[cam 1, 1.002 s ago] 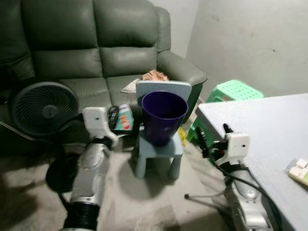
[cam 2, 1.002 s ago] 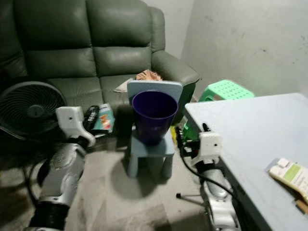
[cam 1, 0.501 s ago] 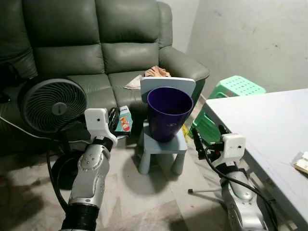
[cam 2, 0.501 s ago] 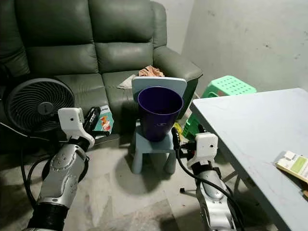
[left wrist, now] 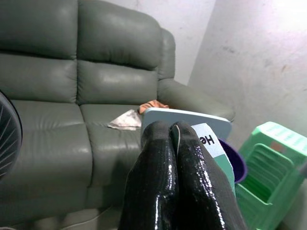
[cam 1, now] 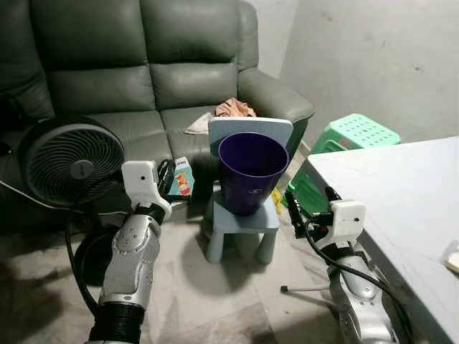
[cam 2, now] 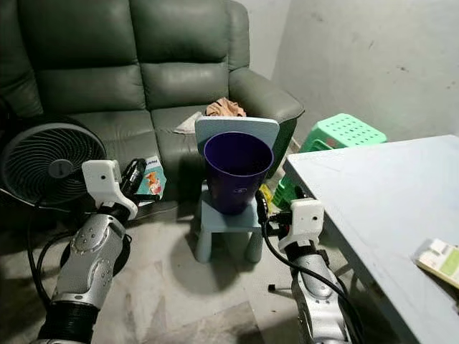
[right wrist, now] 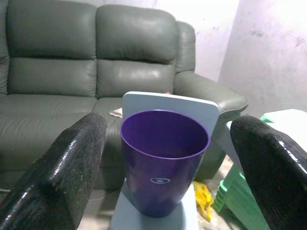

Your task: Picking trash to rubbish bin

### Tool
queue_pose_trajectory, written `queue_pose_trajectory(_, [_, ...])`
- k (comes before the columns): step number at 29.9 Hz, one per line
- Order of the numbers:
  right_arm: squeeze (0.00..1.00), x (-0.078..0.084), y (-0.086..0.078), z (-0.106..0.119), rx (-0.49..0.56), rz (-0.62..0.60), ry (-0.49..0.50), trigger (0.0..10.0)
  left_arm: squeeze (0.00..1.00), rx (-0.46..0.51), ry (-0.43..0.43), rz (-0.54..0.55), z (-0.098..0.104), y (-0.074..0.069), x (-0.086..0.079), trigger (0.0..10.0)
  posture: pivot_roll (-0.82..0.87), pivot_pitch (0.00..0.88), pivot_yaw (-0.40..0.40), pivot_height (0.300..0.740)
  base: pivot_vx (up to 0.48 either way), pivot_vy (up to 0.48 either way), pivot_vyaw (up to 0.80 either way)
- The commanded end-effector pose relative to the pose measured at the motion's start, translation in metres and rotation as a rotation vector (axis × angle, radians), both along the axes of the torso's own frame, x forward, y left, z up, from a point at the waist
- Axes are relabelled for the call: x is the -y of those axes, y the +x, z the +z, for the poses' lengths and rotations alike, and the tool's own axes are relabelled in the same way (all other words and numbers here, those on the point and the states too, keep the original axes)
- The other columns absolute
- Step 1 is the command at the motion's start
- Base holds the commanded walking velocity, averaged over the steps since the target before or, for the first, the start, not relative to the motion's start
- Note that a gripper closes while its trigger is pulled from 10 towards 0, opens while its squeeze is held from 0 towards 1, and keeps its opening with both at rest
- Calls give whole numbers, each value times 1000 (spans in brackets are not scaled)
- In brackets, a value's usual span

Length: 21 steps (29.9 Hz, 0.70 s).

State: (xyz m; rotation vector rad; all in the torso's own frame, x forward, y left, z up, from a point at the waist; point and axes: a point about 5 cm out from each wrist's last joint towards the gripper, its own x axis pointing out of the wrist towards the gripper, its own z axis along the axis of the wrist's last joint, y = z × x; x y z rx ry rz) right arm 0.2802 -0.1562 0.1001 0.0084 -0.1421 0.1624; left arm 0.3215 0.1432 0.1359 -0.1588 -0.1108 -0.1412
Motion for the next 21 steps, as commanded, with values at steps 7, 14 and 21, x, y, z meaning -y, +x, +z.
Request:
queue_pose_trajectory(7, [0,5,1,4,13,-19,-12,10000,0,13,5,-25,5,2,4,10000,9,0,-87,740,382,0,0])
queue_pose_trajectory(14, [0,4,2,4,12,-11,-52,10000,0,15,6,-25,5,2,5,10000,11,0,-86,740,381,0,0])
queue_pose_trajectory(21, [0,2,2,3,8,-4,-55,10000,0,16,7,-24,6,2,5,10000,12,0,-86,740,381,0,800])
